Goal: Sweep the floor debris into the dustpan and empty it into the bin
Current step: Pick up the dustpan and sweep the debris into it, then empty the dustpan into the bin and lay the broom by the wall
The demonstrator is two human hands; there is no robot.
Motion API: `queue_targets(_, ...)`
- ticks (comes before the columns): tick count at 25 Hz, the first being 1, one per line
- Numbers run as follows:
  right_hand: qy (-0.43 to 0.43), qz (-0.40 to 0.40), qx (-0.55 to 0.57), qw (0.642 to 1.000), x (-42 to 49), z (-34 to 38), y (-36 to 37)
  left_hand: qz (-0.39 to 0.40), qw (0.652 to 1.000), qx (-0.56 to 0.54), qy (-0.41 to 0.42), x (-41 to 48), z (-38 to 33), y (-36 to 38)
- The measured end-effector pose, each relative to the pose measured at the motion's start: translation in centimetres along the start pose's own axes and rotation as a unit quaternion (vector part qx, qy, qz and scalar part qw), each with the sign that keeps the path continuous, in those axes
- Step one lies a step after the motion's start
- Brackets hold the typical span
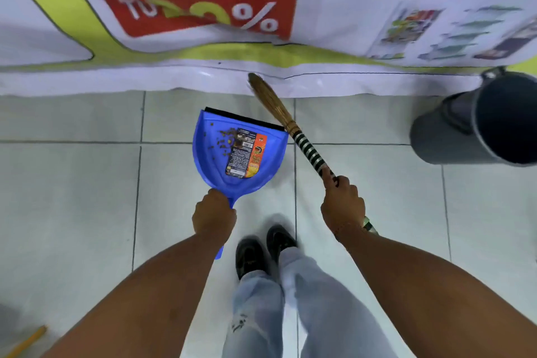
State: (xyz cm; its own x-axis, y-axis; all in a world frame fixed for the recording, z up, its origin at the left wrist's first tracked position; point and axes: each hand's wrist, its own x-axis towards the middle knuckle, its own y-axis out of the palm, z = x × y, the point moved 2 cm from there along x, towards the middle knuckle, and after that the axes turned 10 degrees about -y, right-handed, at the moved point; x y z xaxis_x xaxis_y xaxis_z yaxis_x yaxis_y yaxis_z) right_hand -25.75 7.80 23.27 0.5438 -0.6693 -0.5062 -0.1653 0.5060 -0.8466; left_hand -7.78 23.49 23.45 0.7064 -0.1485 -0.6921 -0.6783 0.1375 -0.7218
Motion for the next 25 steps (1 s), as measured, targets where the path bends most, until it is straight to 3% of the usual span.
queue_targets(7, 0.136, -0.030, 0.061, 0.988, -1.9, -10.8, -4.0, -0.023, 0.992, 0.053, 0.112, -7.9, -12.0, 0.0)
queue_targets(11, 0.171, -0.011, 0.101, 0.980, -0.8, -18.9, -3.7, -0.054, 0.971, 0.109, 0.208, -10.3, -23.5, 2.9)
queue_targets(16, 0.130, 0.036, 0.110, 0.985, -0.1, -27.3, -3.9, -0.075, 0.935, 0.193, 0.288, -13.2, -37.9, 7.1)
queue_targets(21, 0.096, 0.077, 0.113, 0.986, 1.5, -35.6, -5.7, -0.065, 0.877, 0.291, 0.378, -17.6, -51.2, 11.5)
queue_targets(23, 0.088, 0.092, 0.115, 0.985, 2.1, -37.3, -6.2, -0.026, 0.873, 0.294, 0.388, -19.4, -54.6, 12.3)
queue_targets(25, 0.082, 0.093, 0.122, 0.985, 2.8, -38.6, -6.5, 0.021, 0.891, 0.295, 0.345, -20.2, -58.0, 13.0)
